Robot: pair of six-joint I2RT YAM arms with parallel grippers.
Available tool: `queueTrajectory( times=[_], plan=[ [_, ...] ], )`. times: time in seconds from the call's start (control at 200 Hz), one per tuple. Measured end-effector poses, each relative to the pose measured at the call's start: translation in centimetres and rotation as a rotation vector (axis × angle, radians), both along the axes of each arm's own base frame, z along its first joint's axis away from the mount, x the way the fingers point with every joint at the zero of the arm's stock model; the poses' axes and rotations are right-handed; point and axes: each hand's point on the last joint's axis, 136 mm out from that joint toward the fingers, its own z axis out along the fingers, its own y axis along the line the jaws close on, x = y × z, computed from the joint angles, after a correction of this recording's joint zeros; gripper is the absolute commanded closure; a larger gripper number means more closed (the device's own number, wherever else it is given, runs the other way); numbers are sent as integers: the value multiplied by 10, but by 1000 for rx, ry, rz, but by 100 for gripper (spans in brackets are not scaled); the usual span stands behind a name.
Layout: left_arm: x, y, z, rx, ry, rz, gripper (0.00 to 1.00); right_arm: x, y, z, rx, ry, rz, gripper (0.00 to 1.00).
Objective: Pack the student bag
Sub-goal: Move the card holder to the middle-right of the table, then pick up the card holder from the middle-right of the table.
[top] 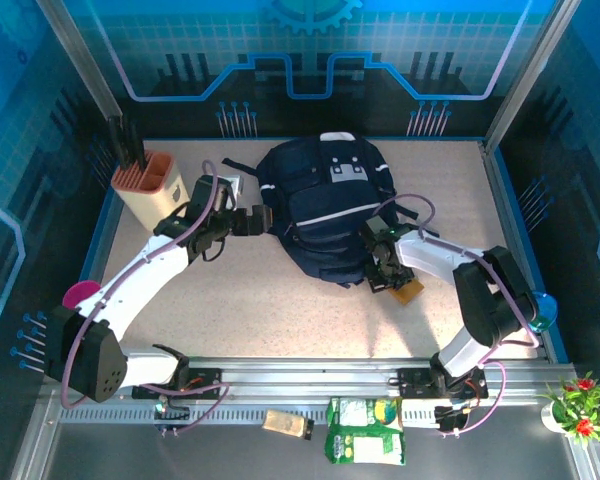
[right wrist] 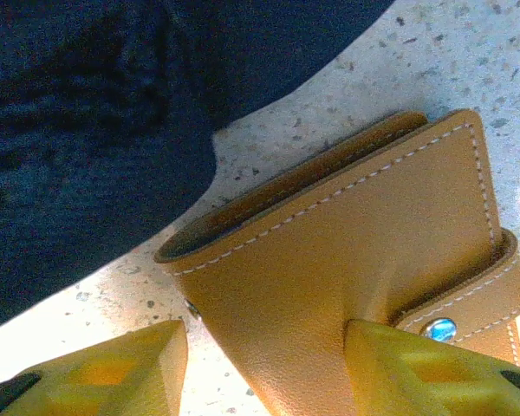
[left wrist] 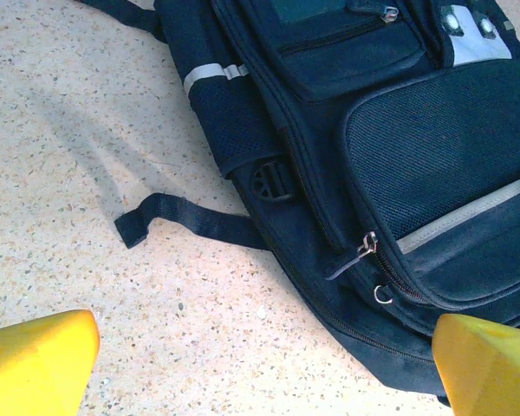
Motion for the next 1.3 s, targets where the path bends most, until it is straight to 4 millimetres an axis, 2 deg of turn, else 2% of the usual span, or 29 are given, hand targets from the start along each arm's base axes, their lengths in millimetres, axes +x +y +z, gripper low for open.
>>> queueTrajectory(
  times=[0.13,0.37,0.595,0.73,0.86,1.036,1.196,1.301],
  plan=[
    [1,0,3,-2,-5,0,1,3,-7,0,12,-3,-64,52],
    [1,0,4,-2,-5,0,1,11,-37,-1,25,-9,-266,63],
    [1,0,4,-2,-5,0,1,16,-64,-1,63,-11,-438,58],
    [1,0,3,-1,-4,0,1,16,-67,0,58,-9,-447,53],
    [0,0,3,-1,-2,0,1,14,-67,0,54,-1,-442,53],
    [1,-3,4,-12,0,-12,1,14,-70,-3,10,43,-438,64],
    [2,-10,6,-35,8,-40,1,18,-72,-1,-32,54,-433,82],
    [2,-18,4,-41,19,-75,1,20,-74,1,-48,45,-440,90]
  ],
)
